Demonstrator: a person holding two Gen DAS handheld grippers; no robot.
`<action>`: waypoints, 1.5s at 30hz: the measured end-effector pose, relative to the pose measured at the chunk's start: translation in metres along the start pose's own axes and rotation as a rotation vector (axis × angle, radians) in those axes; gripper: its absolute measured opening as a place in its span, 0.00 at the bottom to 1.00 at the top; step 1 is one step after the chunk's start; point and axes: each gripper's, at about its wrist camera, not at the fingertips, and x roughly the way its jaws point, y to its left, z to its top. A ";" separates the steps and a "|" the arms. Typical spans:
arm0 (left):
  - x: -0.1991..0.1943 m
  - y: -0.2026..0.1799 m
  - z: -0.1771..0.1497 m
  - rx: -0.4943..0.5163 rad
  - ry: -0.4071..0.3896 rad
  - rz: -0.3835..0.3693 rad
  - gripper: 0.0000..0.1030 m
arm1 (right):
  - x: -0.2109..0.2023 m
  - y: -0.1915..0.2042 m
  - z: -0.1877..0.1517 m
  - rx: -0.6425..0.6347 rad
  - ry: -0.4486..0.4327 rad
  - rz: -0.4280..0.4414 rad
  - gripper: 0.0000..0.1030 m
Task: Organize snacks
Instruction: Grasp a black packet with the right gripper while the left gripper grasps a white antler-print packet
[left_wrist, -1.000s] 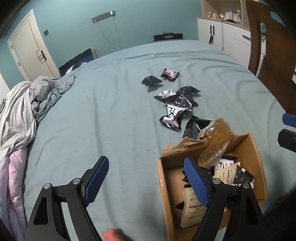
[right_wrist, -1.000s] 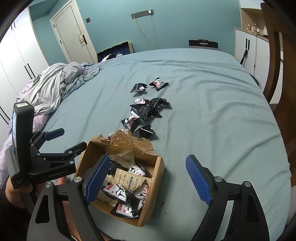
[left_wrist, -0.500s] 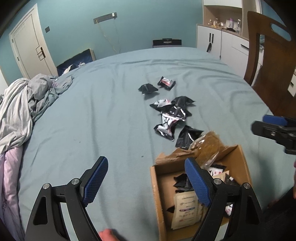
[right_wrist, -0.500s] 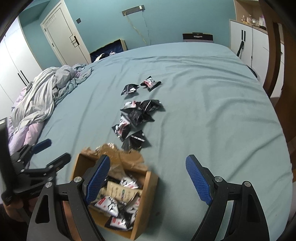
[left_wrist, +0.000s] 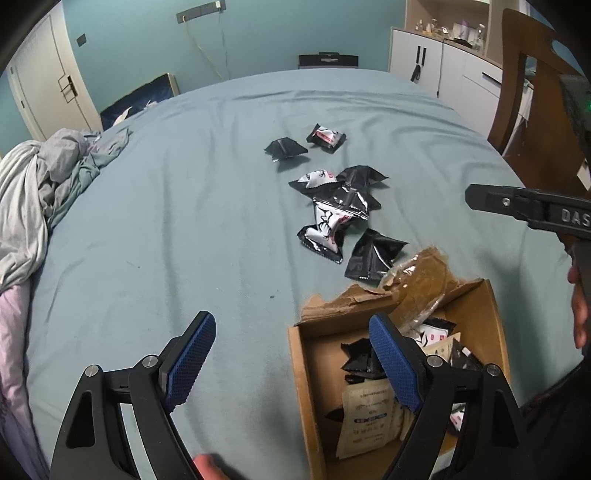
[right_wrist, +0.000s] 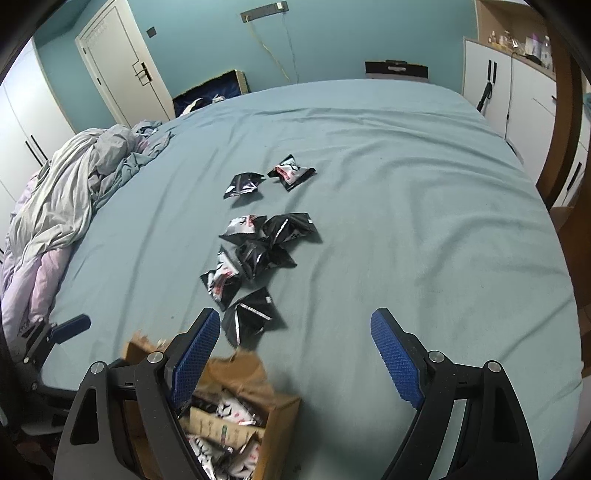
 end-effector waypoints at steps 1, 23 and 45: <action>0.001 0.001 0.001 -0.001 0.005 -0.002 0.84 | 0.004 -0.001 0.002 0.006 0.005 0.002 0.81; 0.045 0.060 0.017 -0.208 0.112 -0.027 0.84 | 0.127 -0.023 0.053 0.154 0.418 0.260 0.81; 0.116 0.046 0.085 -0.042 0.092 -0.222 0.84 | 0.106 0.002 0.057 -0.019 0.288 0.222 0.32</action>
